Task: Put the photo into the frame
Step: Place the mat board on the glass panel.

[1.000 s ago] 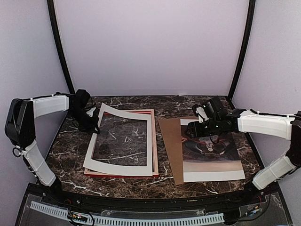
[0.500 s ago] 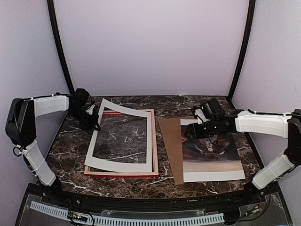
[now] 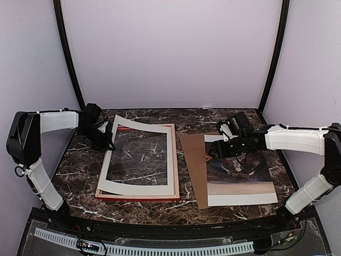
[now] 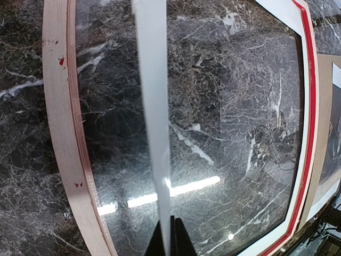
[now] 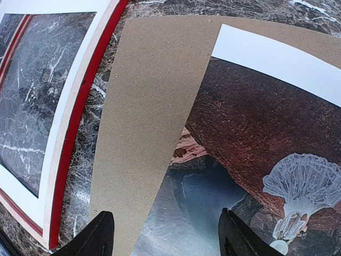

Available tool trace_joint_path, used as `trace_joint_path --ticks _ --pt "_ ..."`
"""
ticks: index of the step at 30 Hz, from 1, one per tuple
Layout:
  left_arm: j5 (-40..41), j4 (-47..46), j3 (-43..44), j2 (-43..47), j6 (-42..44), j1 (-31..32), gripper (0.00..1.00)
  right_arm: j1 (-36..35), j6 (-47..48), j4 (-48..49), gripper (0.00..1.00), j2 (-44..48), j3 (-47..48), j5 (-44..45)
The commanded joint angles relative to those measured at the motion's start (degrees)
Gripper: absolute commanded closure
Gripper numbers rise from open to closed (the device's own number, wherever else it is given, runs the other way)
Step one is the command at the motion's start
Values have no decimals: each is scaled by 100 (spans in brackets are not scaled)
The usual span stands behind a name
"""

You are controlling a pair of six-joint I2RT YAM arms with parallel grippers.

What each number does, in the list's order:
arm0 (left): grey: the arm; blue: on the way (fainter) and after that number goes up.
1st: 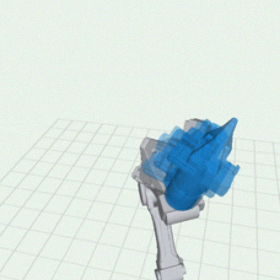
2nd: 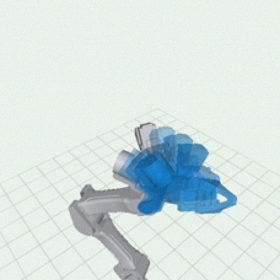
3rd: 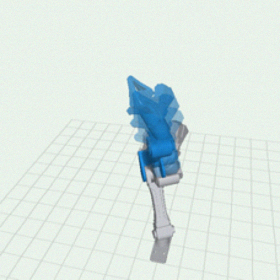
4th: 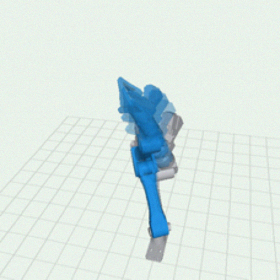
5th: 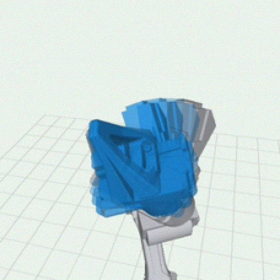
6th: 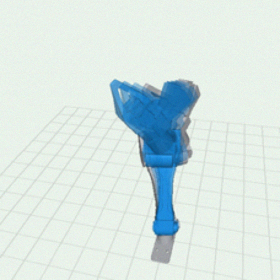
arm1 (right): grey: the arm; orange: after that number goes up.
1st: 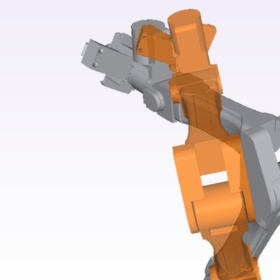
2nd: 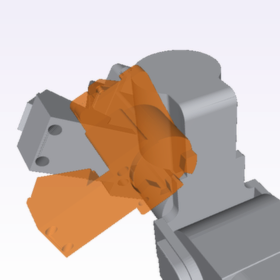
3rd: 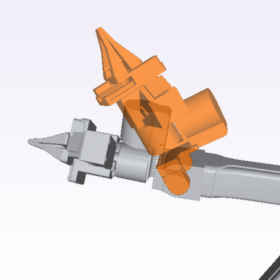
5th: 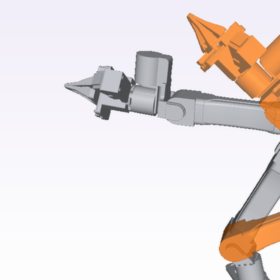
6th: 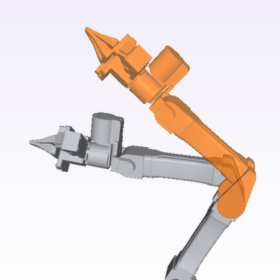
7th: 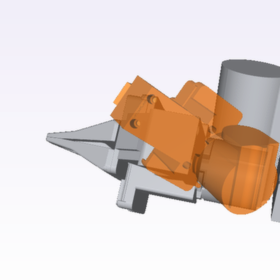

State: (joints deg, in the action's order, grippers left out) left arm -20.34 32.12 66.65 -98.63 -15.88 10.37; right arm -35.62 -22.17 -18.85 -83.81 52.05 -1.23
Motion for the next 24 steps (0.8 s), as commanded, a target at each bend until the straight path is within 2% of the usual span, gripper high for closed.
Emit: trace_joint_path --ticks 1,7,10,16,18,20,24 --pt "-37 -50 -176 181 -91 -35 100 -23 -55 145 32 -24 -2 97" --pt "-61 -154 -408 356 -190 -35 100 -17 -59 162 32 -69 -11 97" --pt "-75 -222 -483 330 -204 -35 96 -20 -59 167 32 -82 -19 97" --pt "1 -244 -437 238 -168 -35 74 -24 -72 151 32 -59 -50 253" --pt "46 -212 -389 231 -143 -35 65 -24 -80 120 32 -54 -53 284" --pt "106 -164 -335 232 -116 -35 51 -23 -104 68 32 -46 -38 339" --pt "334 1 -214 308 -44 -35 36 2 -211 -144 32 -97 59 598"
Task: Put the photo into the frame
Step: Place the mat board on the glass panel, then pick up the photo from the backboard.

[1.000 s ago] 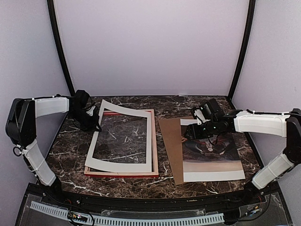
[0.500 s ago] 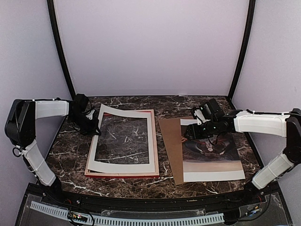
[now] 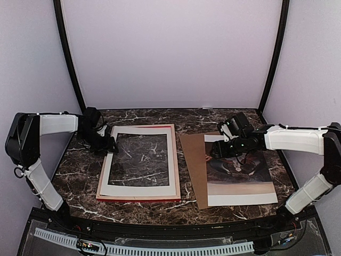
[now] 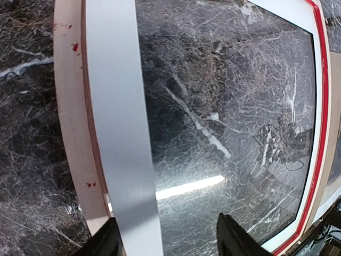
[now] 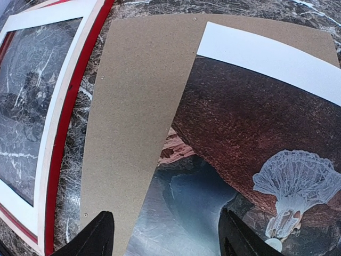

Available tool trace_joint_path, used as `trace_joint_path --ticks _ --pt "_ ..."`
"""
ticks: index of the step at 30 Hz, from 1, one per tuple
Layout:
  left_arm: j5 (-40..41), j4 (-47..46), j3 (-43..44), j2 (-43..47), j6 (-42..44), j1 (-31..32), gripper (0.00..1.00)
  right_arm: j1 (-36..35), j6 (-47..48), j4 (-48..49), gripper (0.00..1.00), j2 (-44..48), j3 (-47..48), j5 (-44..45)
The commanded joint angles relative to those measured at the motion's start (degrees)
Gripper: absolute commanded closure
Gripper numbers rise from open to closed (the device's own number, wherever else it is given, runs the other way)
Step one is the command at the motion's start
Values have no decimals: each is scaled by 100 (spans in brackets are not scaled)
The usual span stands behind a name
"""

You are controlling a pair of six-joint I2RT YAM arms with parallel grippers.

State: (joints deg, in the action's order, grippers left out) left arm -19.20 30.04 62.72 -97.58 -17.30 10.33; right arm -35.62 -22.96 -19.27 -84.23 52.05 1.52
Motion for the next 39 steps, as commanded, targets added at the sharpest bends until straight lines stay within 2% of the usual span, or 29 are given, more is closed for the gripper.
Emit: trace_joint_path --ticks 1,4,8,12,16,19,22,26,31,39 --pt "346 232 201 221 110 -31 34 14 -138 -154 31 -54 66 383" --pt "613 346 293 382 205 -31 27 162 -177 -225 30 -26 -4 462" --pt "967 426 361 679 297 5 24 537 -211 -300 30 133 -183 499" --pt "993 160 312 1153 215 317 22 1065 -108 -444 29 365 -379 712" --pt "772 -230 371 1383 -35 963 18 1858 36 -479 26 584 -695 725" --pt "738 -554 412 1375 -323 1614 7 2414 35 -419 22 717 -902 642" --pt "631 -953 470 1242 -527 2195 2 2826 -66 -322 18 843 -1016 595" --pt "490 -1340 757 793 -649 2856 1 3432 -136 -43 16 855 -1357 383" --pt "454 -1487 1534 -242 -637 3507 1 4161 -234 517 16 803 -1843 45" --pt "-115 -1826 2792 -1912 -781 4318 2 4571 -201 793 19 633 -1947 -679"
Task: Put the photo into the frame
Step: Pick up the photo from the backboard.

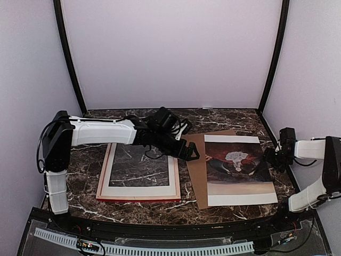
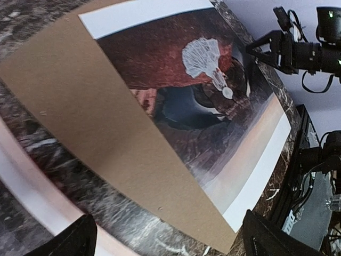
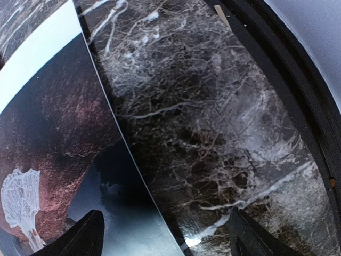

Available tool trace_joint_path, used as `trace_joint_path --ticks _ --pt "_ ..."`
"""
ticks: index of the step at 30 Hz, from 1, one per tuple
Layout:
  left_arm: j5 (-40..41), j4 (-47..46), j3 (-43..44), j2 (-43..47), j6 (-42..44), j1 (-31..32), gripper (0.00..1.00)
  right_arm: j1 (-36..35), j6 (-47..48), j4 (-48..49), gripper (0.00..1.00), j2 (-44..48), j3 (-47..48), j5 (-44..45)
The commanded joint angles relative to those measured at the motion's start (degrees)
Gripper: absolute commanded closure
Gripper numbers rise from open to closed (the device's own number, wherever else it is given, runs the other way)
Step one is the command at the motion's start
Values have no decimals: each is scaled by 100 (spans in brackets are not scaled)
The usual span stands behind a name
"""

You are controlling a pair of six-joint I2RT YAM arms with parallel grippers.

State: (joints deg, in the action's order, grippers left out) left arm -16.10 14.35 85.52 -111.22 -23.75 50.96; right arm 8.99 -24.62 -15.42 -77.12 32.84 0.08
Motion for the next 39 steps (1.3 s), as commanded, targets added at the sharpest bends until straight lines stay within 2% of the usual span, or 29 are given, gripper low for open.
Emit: trace_joint_path --ticks 1,5,13,26,39 --pt "-467 -270 722 -681 -173 344 3 138 -22 407 20 -107 -30 -637" --pt "-564 -325 1144 -1368 -244 530 3 211 -12 427 21 -144 -70 -881" --pt "-769 -521 1684 -2189 -446 670 5 267 -25 513 23 -160 -163 -1109" --pt "-692 -684 1534 -2441 -634 696 7 305 -34 576 33 -58 -215 -1643" --pt "-567 -705 1310 -2447 -747 696 9 306 -36 749 51 57 -251 -2349"
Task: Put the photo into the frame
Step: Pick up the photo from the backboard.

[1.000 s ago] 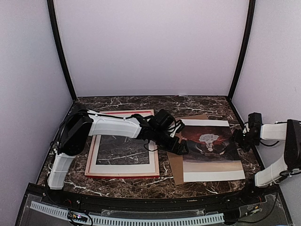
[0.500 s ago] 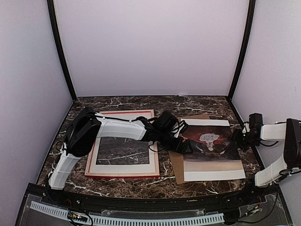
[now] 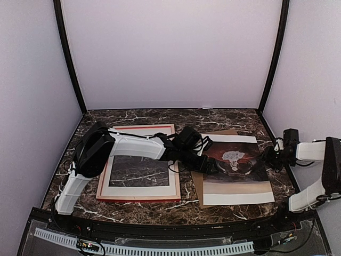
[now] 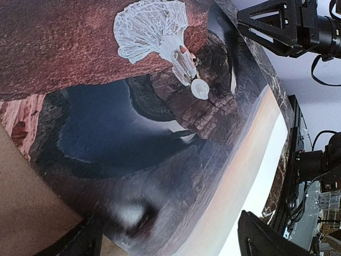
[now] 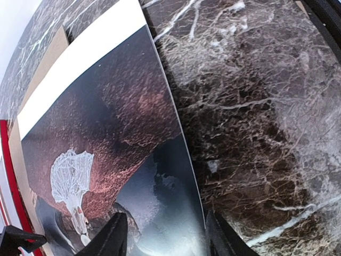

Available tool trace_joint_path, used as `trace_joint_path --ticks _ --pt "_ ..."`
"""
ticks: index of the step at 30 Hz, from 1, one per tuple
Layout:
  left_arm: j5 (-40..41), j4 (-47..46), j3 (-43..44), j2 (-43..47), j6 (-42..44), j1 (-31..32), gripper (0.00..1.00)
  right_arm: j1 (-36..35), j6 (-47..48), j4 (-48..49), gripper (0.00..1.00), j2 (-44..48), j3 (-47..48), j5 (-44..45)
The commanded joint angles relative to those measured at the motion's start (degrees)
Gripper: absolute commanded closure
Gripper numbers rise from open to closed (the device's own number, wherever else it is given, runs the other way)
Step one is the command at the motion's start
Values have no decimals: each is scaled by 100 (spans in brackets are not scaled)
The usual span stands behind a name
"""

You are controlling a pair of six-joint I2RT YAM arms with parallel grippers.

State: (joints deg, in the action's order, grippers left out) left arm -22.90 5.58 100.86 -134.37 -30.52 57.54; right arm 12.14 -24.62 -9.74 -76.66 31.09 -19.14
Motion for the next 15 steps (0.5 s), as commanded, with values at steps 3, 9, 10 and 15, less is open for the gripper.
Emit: trace_joint_path --ticks 3,9,10,15 --pt "133 174 -249 -119 -76 38 9 -8 -34 228 55 -31 -109 -538" --pt "182 189 -254 -100 -76 38 9 -9 -34 291 61 -75 -136 -642" --pt "186 193 -254 -90 -77 38 9 -9 -34 303 61 -74 -135 -645" --pt "225 199 -272 -64 -93 38 9 -10 10 88 62 -69 -121 -127"
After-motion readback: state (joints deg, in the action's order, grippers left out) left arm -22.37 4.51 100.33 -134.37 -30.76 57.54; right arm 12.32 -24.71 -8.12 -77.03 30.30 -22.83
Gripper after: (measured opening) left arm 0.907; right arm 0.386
